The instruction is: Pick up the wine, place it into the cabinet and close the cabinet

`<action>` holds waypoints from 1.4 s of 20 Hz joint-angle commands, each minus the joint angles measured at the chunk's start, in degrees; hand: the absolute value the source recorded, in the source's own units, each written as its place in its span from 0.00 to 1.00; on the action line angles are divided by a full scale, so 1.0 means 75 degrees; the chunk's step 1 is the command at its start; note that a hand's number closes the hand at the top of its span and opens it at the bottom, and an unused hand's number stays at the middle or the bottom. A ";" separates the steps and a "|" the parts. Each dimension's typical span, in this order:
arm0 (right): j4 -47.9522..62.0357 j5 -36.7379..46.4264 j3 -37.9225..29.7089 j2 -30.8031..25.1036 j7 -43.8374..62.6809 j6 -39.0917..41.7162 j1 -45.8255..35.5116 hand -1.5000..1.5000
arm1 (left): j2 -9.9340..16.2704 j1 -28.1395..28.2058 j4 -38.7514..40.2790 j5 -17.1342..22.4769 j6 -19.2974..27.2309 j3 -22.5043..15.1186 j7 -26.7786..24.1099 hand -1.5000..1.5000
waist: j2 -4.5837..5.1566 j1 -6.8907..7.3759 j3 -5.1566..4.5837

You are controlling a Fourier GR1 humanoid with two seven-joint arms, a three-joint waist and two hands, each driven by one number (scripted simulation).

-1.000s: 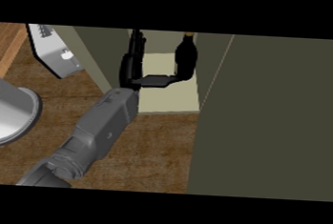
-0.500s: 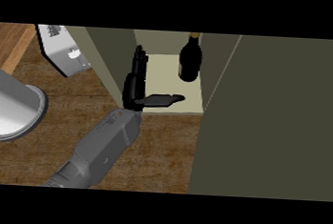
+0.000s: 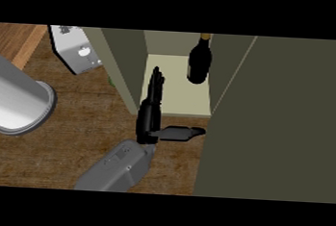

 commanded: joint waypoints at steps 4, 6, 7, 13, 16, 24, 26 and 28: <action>-0.0514 -0.0549 -0.0271 -0.0104 0.0167 0.0111 0.0207 0.00 | 0.0414 0.1235 -0.2797 -0.0661 0.0805 -0.0631 0.0925 0.00 | 0.0002 0.0062 0.0002; -0.0657 0.0222 0.0476 0.0176 0.0113 -0.0043 0.0536 0.00 | 0.0531 0.2235 -0.3446 -0.0882 0.1062 -0.0962 0.0622 0.00 | -0.0003 0.0075 -0.0002; -0.0477 -0.0069 0.0050 0.0051 -0.0201 0.0079 0.0461 0.00 | 0.0606 0.2423 -0.3991 -0.1076 0.1492 -0.1212 0.0859 0.00 | -0.0004 0.0086 0.0002; 0.0000 -0.0602 -0.0415 -0.0031 -0.0083 0.0050 -0.0118 0.00 | 0.1377 0.3040 -0.5454 -0.1673 0.1938 -0.1339 0.1643 0.00 | 0.0015 0.0100 0.0001; -0.0596 0.0173 0.0556 0.0241 -0.0347 0.0176 0.0971 0.00 | 0.1298 0.3550 -0.5551 -0.1420 0.1148 -0.0835 0.1124 0.00 | 0.0019 0.0030 -0.0003; -0.0709 -0.1464 0.0068 -0.0153 0.0456 0.0722 0.0785 1.00 | 0.2582 0.4485 -0.7066 -0.1760 0.0707 -0.1365 0.1431 0.00 | 0.0014 0.0034 -0.0001; -0.0424 -0.1303 0.0061 -0.0225 0.0336 0.0872 0.0716 1.00 | 0.2672 0.4446 -0.7622 -0.1940 0.0950 -0.1593 0.2068 0.00 | 0.0019 0.0037 0.0003; -0.0324 -0.0803 0.0656 -0.0029 0.0111 0.0958 0.0864 1.00 | 0.3390 0.5047 -0.7901 -0.1414 0.0020 -0.1031 0.1596 0.00 | 0.0018 0.0066 -0.0003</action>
